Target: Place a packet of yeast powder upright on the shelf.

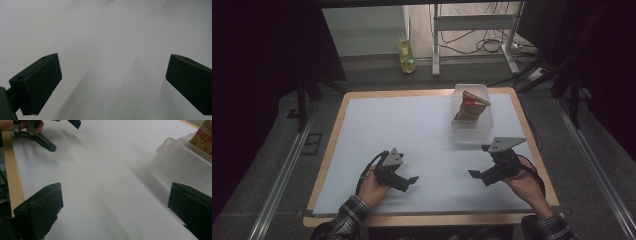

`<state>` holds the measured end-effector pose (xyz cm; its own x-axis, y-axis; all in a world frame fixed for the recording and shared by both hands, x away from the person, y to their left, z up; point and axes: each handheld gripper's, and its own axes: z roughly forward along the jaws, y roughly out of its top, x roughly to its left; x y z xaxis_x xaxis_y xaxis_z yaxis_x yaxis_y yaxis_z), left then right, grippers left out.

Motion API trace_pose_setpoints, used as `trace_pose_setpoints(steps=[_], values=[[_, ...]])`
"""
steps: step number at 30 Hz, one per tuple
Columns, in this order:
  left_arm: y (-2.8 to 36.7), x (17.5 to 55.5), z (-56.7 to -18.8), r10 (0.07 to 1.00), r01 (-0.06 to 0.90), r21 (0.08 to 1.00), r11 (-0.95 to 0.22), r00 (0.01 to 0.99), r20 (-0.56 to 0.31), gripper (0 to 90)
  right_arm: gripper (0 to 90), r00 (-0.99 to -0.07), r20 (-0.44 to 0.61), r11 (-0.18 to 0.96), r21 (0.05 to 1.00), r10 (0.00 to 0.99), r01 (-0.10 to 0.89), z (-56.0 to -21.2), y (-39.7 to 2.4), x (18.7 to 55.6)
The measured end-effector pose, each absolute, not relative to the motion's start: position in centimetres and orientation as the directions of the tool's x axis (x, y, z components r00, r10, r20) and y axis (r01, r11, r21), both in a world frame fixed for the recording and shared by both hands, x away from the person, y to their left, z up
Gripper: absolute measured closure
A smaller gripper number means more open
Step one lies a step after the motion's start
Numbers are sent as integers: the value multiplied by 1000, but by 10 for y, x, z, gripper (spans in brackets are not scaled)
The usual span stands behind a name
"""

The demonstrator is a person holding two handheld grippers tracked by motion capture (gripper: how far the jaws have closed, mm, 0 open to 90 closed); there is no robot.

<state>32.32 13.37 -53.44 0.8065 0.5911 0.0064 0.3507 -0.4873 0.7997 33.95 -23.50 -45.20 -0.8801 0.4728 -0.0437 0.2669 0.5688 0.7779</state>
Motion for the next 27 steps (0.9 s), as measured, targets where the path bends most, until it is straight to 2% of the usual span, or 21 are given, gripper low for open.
trace_pose_setpoints(steps=[27], values=[[133,322,-534,580,351,803,-481,815,-9,3,0,-874,-64,601,750,482,277,-482,-231,334]])
